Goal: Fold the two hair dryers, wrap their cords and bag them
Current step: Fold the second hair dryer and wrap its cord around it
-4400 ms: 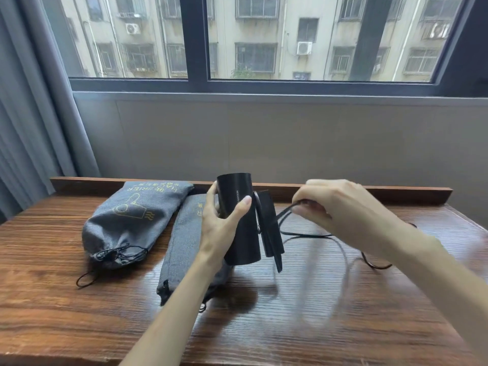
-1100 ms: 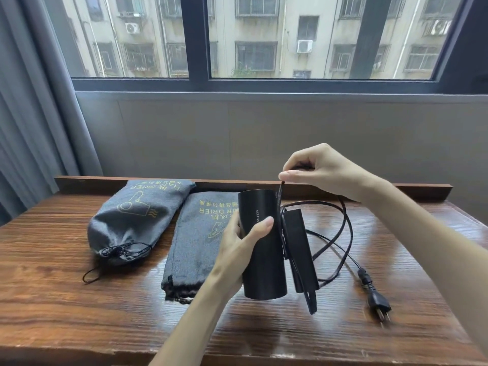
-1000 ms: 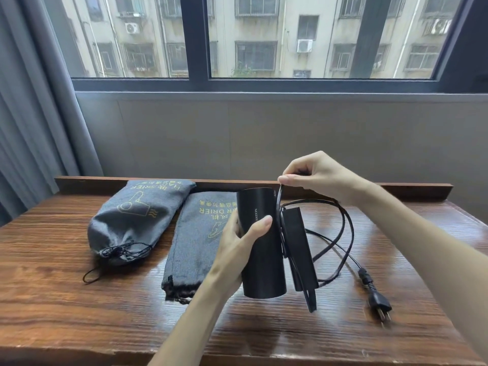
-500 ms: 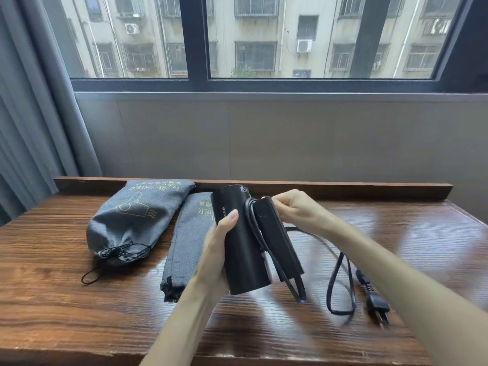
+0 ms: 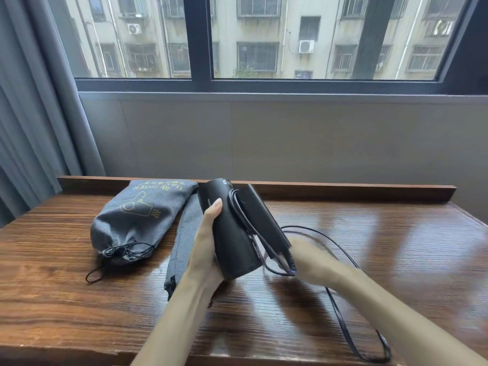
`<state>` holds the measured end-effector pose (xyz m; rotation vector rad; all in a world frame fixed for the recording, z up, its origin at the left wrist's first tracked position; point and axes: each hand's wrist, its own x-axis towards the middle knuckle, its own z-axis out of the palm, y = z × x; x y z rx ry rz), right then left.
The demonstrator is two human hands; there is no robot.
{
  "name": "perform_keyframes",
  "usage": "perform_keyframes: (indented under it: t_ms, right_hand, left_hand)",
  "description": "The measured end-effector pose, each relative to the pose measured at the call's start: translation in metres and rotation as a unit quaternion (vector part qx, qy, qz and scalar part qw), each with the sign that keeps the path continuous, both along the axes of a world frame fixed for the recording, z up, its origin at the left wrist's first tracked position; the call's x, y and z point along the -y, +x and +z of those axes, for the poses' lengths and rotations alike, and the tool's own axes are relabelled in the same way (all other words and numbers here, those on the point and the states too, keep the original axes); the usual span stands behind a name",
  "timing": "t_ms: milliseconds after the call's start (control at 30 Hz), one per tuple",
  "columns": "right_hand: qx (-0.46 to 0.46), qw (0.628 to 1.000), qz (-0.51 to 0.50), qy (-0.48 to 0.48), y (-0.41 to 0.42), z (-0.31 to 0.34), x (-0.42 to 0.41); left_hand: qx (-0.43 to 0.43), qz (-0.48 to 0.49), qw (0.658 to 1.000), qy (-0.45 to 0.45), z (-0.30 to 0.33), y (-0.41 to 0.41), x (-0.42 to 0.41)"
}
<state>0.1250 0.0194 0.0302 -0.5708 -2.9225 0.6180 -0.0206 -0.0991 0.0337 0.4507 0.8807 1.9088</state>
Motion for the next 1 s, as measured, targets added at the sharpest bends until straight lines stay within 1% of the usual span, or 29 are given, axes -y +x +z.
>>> perform_keyframes:
  t_ms: [33,167,300,333,400,467,567,633,700,800,900,1000]
  right_hand:
    - [0.002,1.000,-0.001,0.011,0.002,-0.004,0.001]
    - [0.003,1.000,-0.008,0.007,0.007,-0.012,0.009]
    - [0.027,0.996,-0.002,0.086,0.022,-0.014,0.017]
    - [0.036,0.995,-0.001,0.092,0.027,-0.013,0.019]
    - [0.049,0.997,0.003,0.067,0.036,-0.007,0.022]
    - [0.052,0.998,-0.010,0.035,0.046,-0.002,0.023]
    - [0.052,0.996,-0.015,0.072,0.061,-0.003,0.028]
    - [0.051,0.994,-0.004,0.097,0.069,-0.004,0.032]
    - [0.051,0.994,0.008,0.094,0.075,0.001,0.038]
    - [0.034,0.995,0.024,0.096,0.083,0.015,0.043]
    - [-0.061,0.994,0.034,0.084,0.088,0.038,0.037]
    - [-0.133,0.985,0.055,0.092,0.085,0.062,0.026]
  left_hand:
    - [-0.005,0.008,1.000,0.006,0.000,-0.003,-0.001]
    - [-0.018,0.042,0.999,0.000,-0.003,-0.009,-0.003]
    - [0.008,0.041,0.999,-0.013,-0.001,-0.007,-0.002]
    - [0.017,0.033,0.999,-0.005,0.002,-0.007,-0.002]
    - [0.044,0.042,0.998,-0.003,0.007,-0.011,-0.001]
    - [0.063,0.099,0.993,-0.015,0.009,-0.019,-0.002]
    - [0.055,0.189,0.979,-0.044,0.009,-0.034,-0.004]
    - [0.041,0.235,0.970,-0.045,0.013,-0.039,-0.004]
    - [0.015,0.262,0.964,-0.045,0.013,-0.042,-0.005]
    - [-0.052,0.272,0.959,-0.058,0.006,-0.046,-0.007]
    - [-0.134,0.277,0.948,-0.086,0.001,-0.045,-0.006]
    - [-0.208,0.281,0.932,-0.098,0.000,-0.038,-0.006]
